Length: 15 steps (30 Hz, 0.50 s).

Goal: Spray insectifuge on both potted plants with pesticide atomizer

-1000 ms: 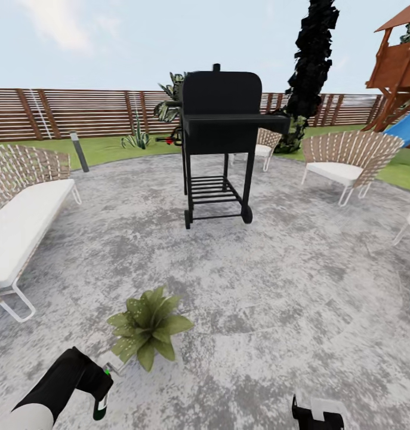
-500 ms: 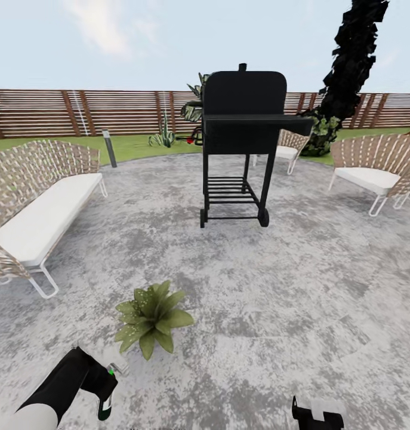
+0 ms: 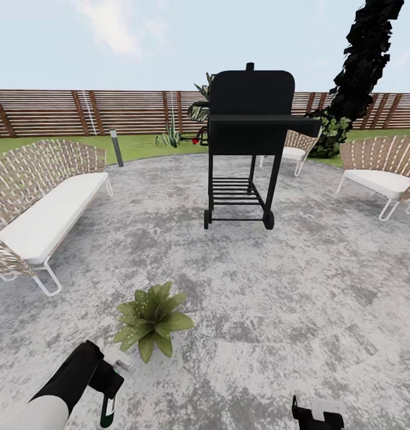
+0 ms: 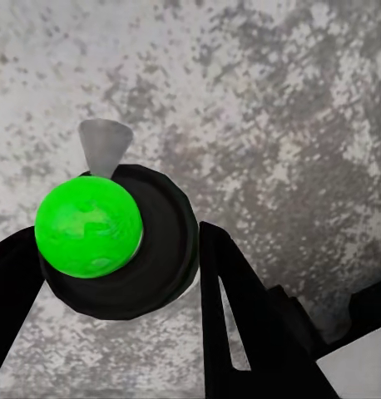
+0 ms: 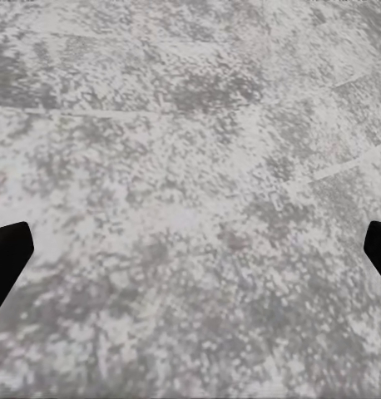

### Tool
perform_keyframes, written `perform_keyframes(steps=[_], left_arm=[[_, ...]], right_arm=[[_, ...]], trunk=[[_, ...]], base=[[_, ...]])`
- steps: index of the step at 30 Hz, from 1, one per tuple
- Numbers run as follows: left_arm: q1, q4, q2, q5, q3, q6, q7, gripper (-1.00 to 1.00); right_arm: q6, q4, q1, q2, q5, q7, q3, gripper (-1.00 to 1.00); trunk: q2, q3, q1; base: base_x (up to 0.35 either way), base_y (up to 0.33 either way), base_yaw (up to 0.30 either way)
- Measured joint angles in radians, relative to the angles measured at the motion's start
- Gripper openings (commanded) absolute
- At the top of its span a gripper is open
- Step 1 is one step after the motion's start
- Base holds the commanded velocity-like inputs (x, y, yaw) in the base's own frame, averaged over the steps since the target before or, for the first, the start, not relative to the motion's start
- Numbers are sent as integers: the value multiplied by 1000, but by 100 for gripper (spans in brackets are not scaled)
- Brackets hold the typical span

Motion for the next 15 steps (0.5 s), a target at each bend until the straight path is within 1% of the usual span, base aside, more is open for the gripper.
perform_keyframes(steps=[6, 11, 13, 15], left_arm=[[-1, 7, -2, 2, 1, -4, 0, -100], [2, 7, -1, 0, 1, -3, 1, -100], [3, 7, -1, -1, 2, -3, 2, -100], [3, 7, -2, 0, 2, -3, 3, -100]], right_arm=[[0, 0, 0, 1, 0, 0, 0, 100], [-1, 0, 0, 2, 0, 0, 0, 100], [0, 0, 0, 2, 0, 0, 0, 100], [0, 0, 0, 2, 0, 0, 0, 100]], trunk=[[0, 0, 0], [0, 0, 0], [0, 0, 0], [0, 0, 0]], base=[[224, -157, 18], [205, -169, 235], [3, -156, 272], [-148, -161, 274]])
